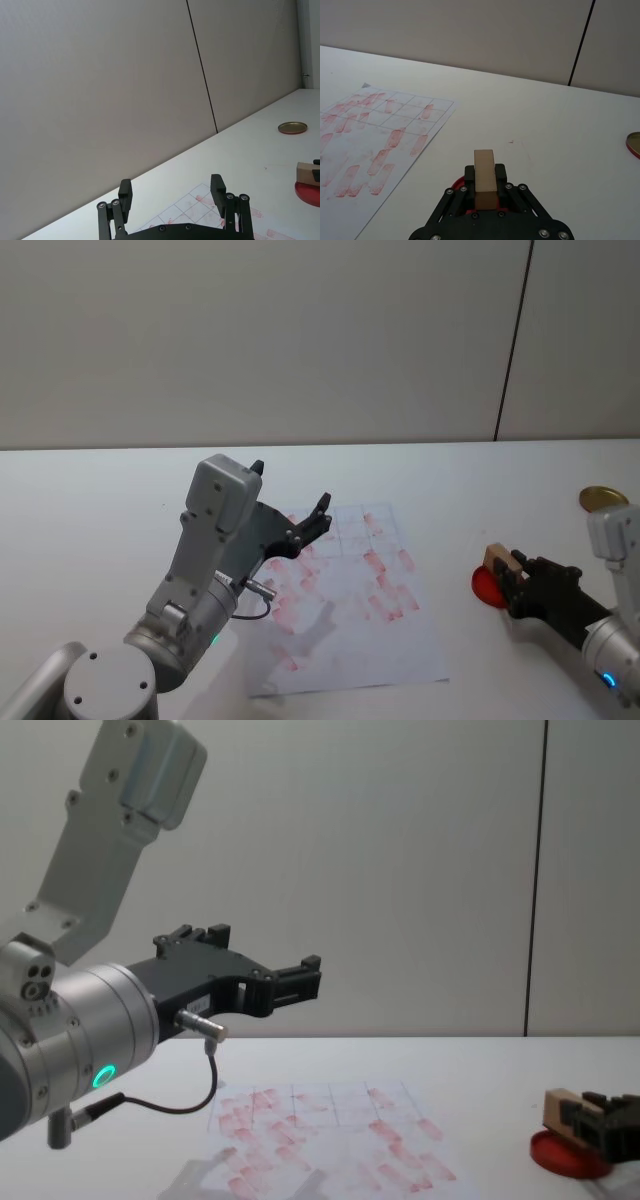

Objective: Use the one hand to pick up the stamp and affix it onto the A4 paper.

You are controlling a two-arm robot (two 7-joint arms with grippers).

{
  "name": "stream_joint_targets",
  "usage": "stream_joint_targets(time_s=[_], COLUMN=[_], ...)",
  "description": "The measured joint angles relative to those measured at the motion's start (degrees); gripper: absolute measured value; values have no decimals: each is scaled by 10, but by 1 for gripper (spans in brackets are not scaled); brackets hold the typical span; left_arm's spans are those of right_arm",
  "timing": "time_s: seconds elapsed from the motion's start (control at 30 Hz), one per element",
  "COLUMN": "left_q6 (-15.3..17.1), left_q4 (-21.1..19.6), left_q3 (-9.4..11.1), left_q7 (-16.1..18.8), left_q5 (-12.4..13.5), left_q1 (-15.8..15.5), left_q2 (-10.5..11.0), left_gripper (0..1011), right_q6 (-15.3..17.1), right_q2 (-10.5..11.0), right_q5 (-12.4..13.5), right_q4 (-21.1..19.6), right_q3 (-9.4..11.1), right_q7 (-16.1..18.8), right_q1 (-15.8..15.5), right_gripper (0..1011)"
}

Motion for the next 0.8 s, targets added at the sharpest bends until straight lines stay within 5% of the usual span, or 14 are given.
stream_joint_targets(time_s=[0.8], left_q6=[0], left_q4=[0], left_q3=[0], left_q7=[0], left_q5=[0], left_q1=[0], left_q2=[0], left_gripper=[993], right_q6=[-18], right_q2=[5], right_q5=[2], right_q4=[-25], right_q3=[5], right_q7=[-2], right_q1=[-6], right_gripper=[910])
